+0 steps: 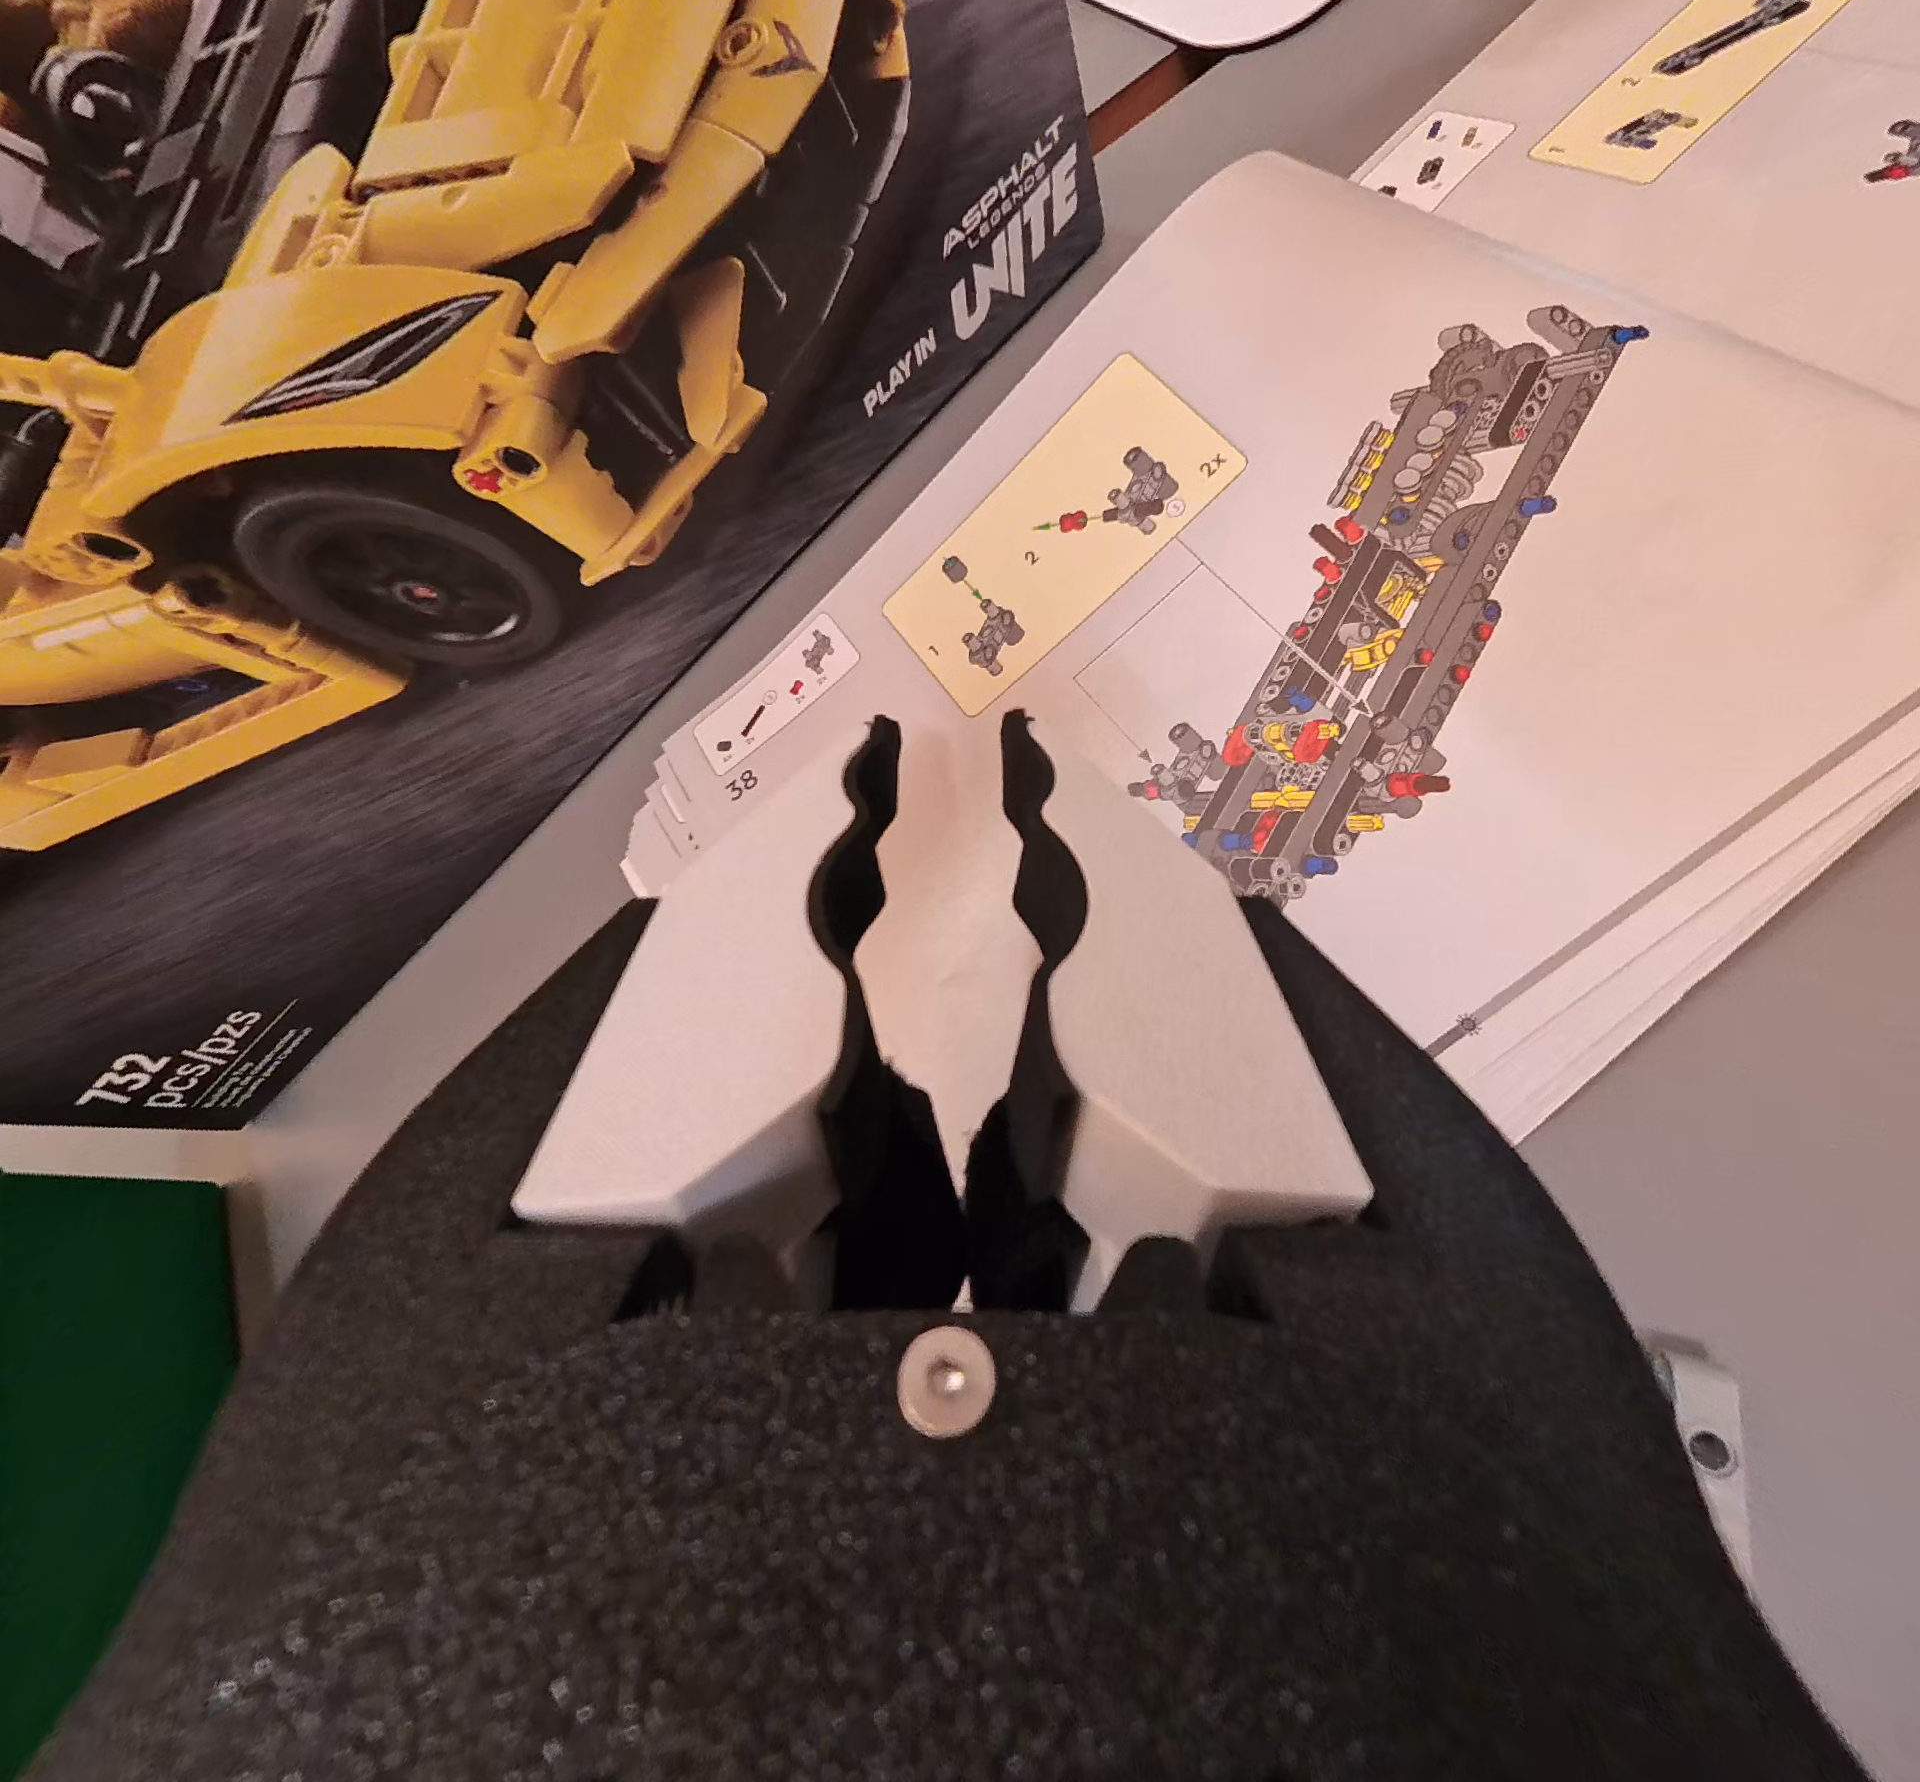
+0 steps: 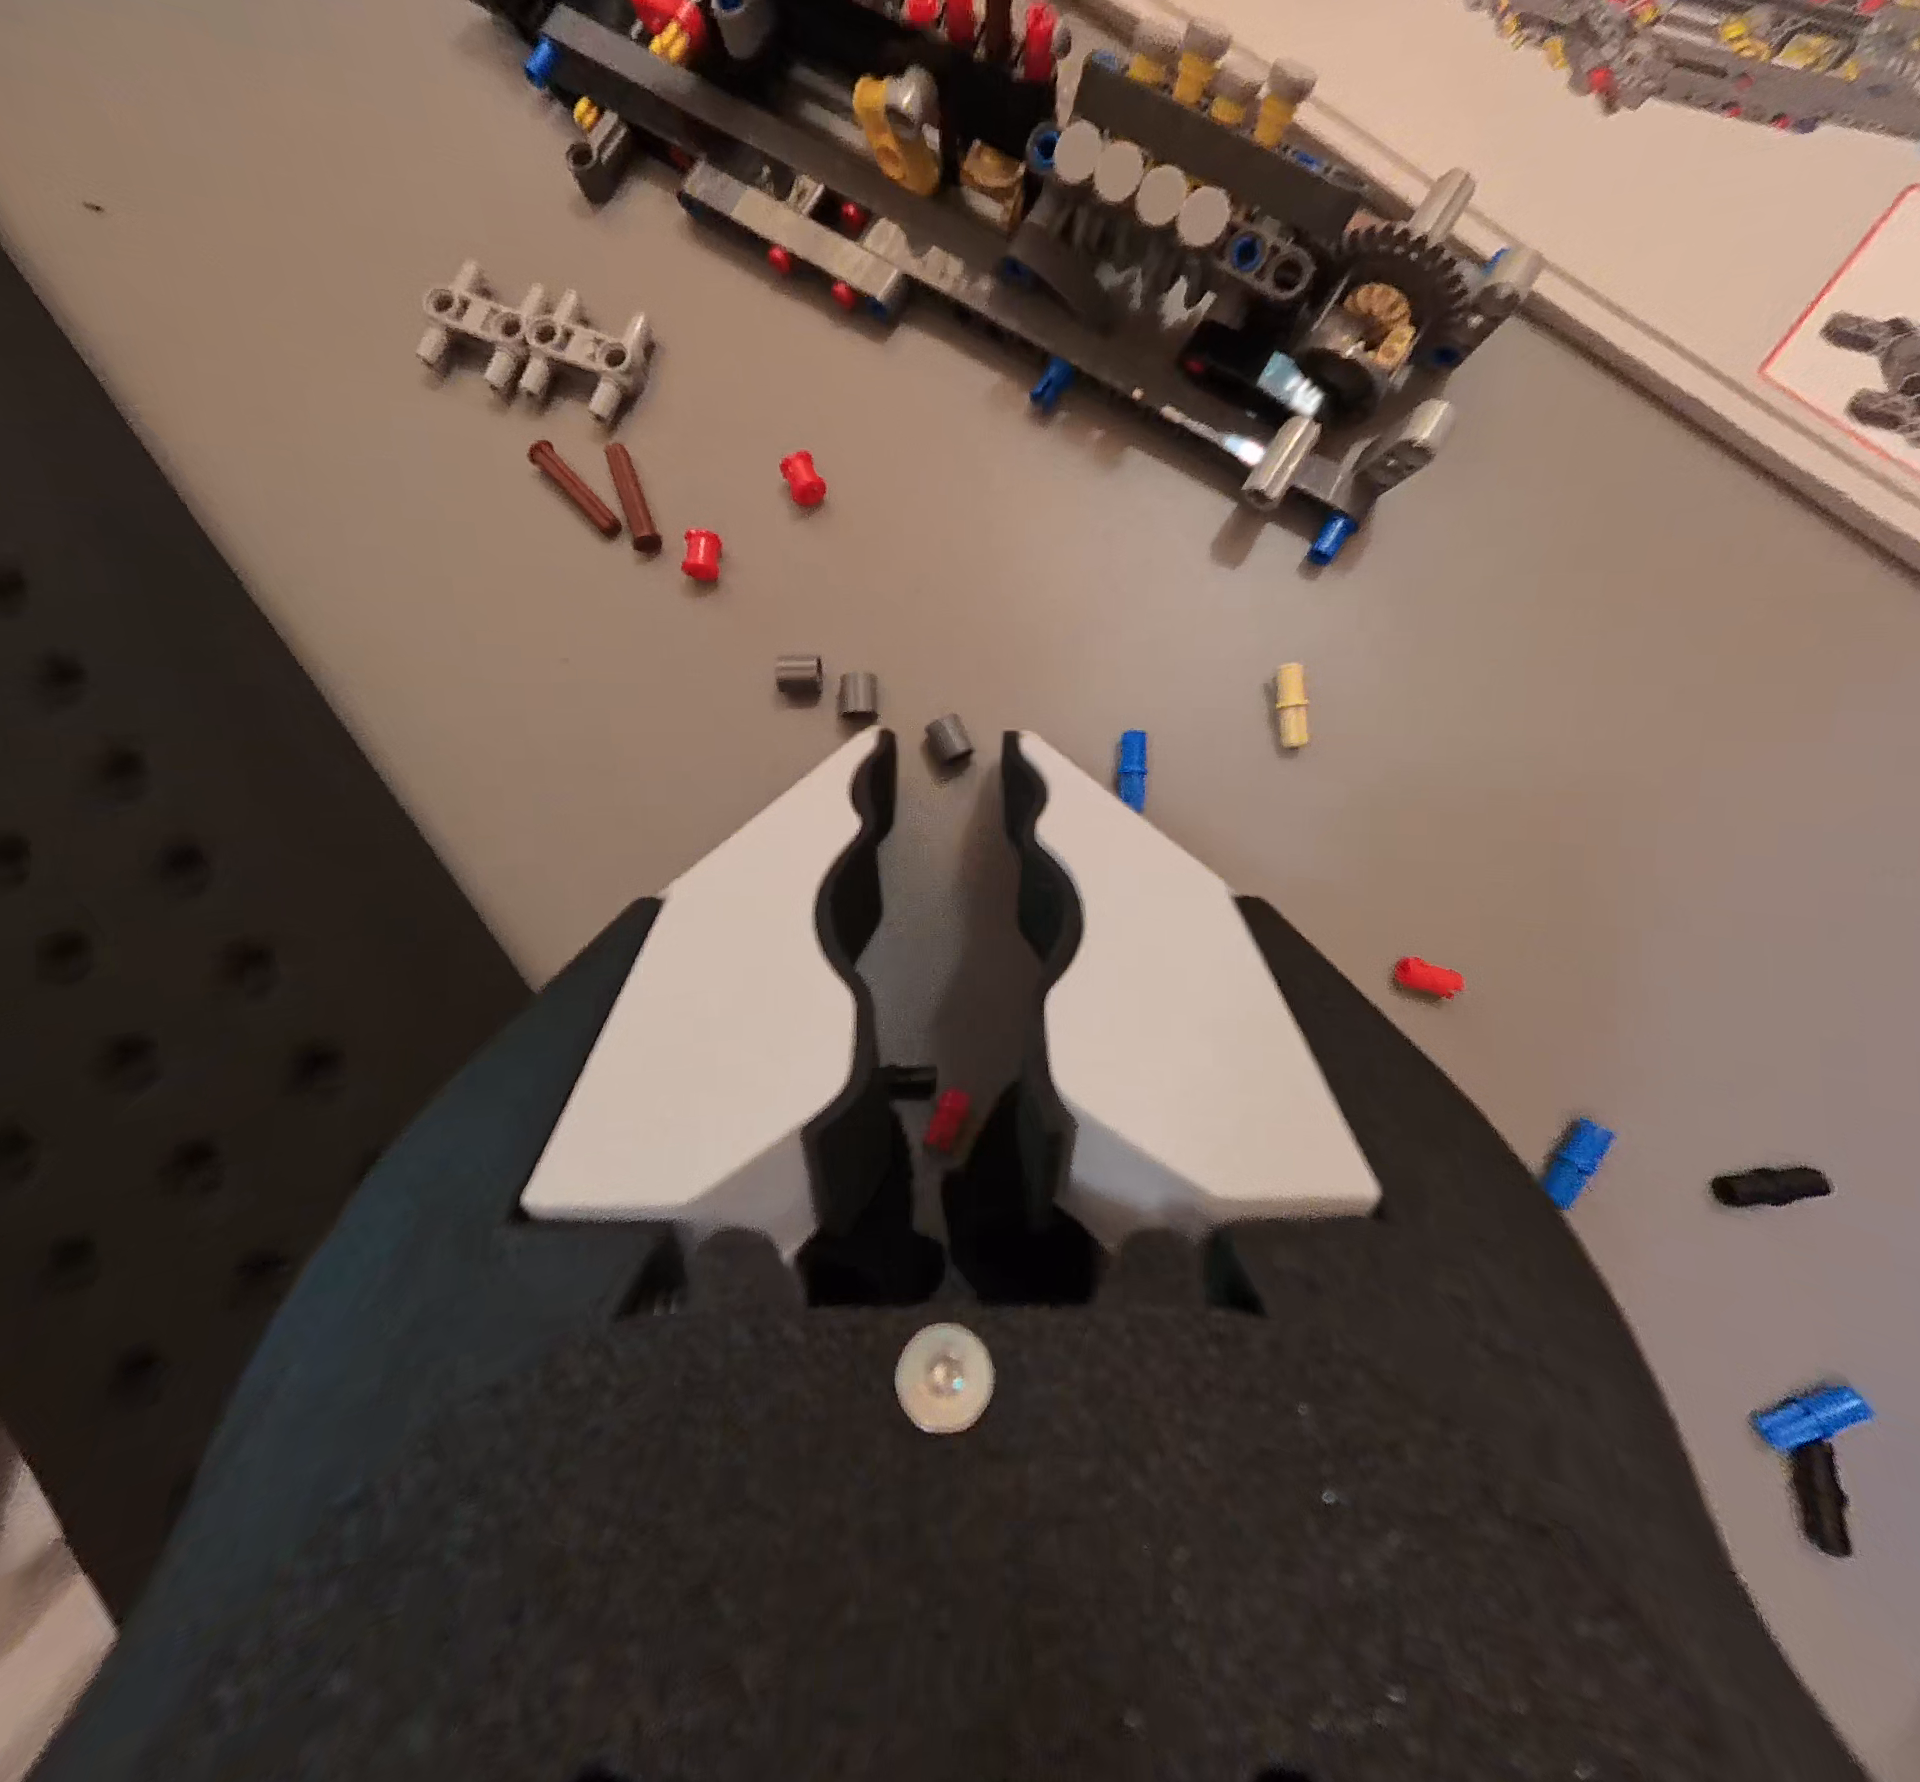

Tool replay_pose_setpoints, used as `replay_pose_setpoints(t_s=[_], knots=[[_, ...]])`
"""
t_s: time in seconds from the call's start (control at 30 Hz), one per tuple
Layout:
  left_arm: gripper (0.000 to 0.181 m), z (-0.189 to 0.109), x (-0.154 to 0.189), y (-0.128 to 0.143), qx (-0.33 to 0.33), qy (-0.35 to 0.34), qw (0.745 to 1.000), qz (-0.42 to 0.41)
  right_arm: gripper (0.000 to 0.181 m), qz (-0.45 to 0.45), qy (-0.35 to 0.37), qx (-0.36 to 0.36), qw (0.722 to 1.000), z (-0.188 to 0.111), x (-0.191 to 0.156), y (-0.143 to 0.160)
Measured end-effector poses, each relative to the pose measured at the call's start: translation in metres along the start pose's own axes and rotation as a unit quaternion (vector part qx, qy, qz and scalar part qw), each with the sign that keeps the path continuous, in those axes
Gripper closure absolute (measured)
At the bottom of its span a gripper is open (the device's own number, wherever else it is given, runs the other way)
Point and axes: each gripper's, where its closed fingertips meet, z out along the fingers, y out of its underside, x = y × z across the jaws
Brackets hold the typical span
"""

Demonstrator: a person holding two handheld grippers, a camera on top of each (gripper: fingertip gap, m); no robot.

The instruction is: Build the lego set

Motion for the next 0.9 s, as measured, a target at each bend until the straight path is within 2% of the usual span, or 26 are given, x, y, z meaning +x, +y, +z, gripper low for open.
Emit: replay_pose_setpoints(t_s=[0.07,0.13,0.27,0.37,0.43,0.6,0.9], knots=[[0.163,0.001,0.000,0.001,-0.001,0.001,1.000,-0.001,0.162,0.018,0.028,0.034,0.999,-0.007,0.015,-0.012],[0.163,0.001,0.001,0.001,-0.001,0.002,1.000,-0.002,0.163,0.049,0.107,0.061,0.991,-0.015,0.053,-0.022],[0.163,0.002,0.005,0.000,0.000,0.009,1.000,-0.001,0.159,0.120,0.298,0.104,0.941,-0.031,0.146,-0.037],[0.163,0.003,0.010,0.000,0.000,0.015,1.000,0.008,0.161,0.175,0.353,0.081,0.916,-0.027,0.190,-0.031],[0.163,0.003,0.011,-0.001,0.002,0.014,1.000,0.015,0.159,0.214,0.377,0.071,0.898,-0.027,0.214,-0.027],[0.162,0.000,0.013,-0.004,0.008,0.021,1.000,0.016,0.166,0.271,0.380,0.060,0.882,-0.022,0.244,-0.021],[0.161,-0.002,0.021,-0.007,0.013,0.036,0.999,0.024,0.164,0.280,0.386,0.013,0.879,-0.009,0.250,-0.007]])
